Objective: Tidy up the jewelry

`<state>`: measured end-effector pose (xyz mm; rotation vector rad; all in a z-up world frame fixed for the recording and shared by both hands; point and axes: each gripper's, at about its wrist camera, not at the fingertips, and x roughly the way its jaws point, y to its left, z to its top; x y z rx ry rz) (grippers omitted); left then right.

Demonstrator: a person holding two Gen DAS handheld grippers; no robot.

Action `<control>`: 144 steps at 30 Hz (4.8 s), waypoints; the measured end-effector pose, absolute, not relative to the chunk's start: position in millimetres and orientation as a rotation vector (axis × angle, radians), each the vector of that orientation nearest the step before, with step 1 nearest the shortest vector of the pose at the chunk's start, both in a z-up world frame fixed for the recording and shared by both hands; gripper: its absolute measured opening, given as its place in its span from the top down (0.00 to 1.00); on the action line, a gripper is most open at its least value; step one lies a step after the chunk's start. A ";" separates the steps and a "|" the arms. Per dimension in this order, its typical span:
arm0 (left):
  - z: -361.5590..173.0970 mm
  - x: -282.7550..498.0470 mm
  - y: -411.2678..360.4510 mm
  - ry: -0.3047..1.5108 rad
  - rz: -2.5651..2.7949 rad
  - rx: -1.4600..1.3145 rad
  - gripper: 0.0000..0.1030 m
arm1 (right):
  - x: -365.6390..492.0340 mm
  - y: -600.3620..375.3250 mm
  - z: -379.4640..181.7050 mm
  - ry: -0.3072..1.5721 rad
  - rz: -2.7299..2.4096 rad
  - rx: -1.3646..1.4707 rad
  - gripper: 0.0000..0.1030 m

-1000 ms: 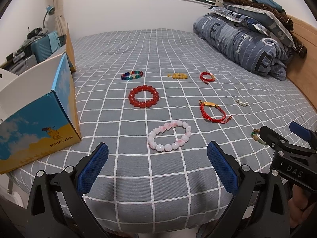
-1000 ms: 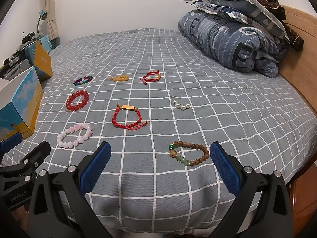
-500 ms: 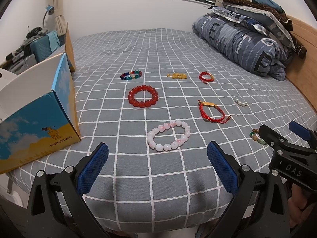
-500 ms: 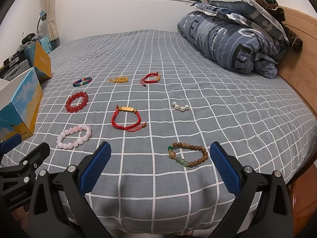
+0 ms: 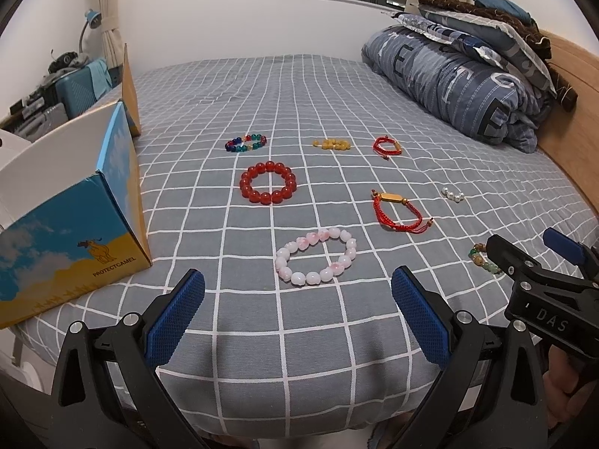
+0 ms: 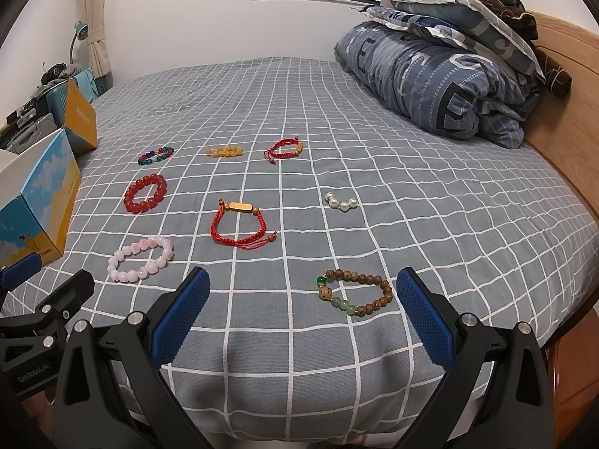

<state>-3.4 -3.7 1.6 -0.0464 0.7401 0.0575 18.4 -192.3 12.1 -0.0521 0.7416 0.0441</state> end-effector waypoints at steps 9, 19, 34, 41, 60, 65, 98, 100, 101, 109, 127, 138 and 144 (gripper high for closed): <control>2.1 -3.7 -4.7 0.739 0.057 -0.046 0.05 | 18.2 -192.7 12.5 0.741 0.043 -0.051 0.07; 2.5 -4.0 -4.3 0.738 0.059 -0.048 0.05 | 17.9 -193.4 13.4 0.739 0.041 -0.058 0.07; 35.9 51.7 13.1 0.767 0.103 -0.069 0.05 | 73.8 -198.8 59.9 0.717 -0.024 -0.161 0.07; 31.4 108.7 27.9 0.828 0.132 -0.092 0.05 | 143.6 -201.9 47.2 0.826 -0.032 -0.189 0.07; -57.2 211.1 49.5 1.041 0.089 -0.074 0.06 | 210.5 -212.5 -49.0 1.061 -0.008 -0.105 0.07; -59.8 211.2 47.2 1.034 0.085 -0.041 0.06 | 215.6 -219.7 -59.1 1.106 -0.009 -0.063 0.07; -46.9 193.5 54.8 1.019 0.060 -0.107 0.74 | 215.0 -231.6 -52.3 1.098 -0.009 0.042 0.89; -46.1 192.7 54.9 1.017 0.055 -0.109 0.81 | 214.8 -230.6 -51.4 1.092 -0.014 0.043 0.90; -45.4 192.3 55.0 1.017 0.048 -0.114 0.87 | 214.0 -230.3 -50.7 1.088 -0.014 0.044 0.90; -41.8 189.7 52.7 1.005 0.040 -0.107 0.87 | 210.4 -228.5 -43.7 1.048 -0.022 0.032 0.90; -15.3 172.2 40.0 0.889 -0.014 -0.077 0.87 | 201.9 -222.5 -25.6 0.914 -0.008 -0.009 0.90; 2.7 162.1 34.1 0.830 -0.025 -0.064 0.87 | 191.3 -214.9 -6.4 0.830 0.006 -0.003 0.90; 15.2 150.0 33.6 0.812 -0.023 -0.059 0.87 | 181.0 -212.2 4.9 0.821 0.011 0.000 0.90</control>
